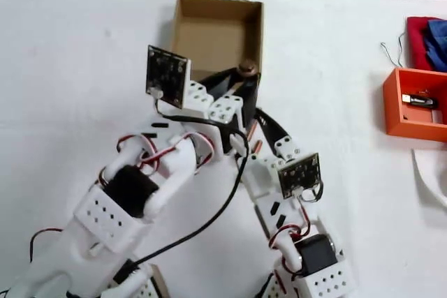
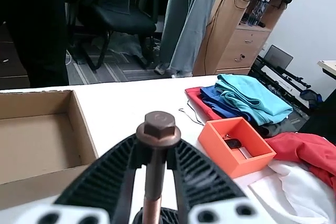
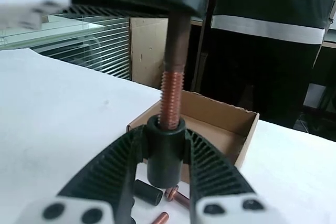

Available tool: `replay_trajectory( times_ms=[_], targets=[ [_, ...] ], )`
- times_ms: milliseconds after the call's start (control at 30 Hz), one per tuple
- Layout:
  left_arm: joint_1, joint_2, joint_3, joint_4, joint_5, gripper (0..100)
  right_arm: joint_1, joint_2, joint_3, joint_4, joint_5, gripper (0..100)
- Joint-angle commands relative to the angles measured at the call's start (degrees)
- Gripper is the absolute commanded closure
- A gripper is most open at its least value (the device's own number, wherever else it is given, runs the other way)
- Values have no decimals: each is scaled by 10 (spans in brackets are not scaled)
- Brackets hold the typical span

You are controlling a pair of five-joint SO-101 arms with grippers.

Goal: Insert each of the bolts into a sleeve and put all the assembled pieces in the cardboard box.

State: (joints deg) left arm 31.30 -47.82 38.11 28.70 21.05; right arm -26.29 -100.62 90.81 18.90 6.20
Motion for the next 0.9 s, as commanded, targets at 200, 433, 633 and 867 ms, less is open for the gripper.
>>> replay_trajectory(
  times_ms=[200, 433, 633, 867],
  targets=[
    [19, -3, -2, 95, -46, 976, 0, -9, -18, 2, 3, 978],
    [34, -5, -3, 114, -46, 976, 0, -9, -16, 2, 2, 978],
    [33, -4, -4, 150, -74, 964, 0, -9, -16, 2, 2, 978],
    [33, -7, -7, 220, -69, 784, 0, -9, -16, 2, 2, 978]
  ],
)
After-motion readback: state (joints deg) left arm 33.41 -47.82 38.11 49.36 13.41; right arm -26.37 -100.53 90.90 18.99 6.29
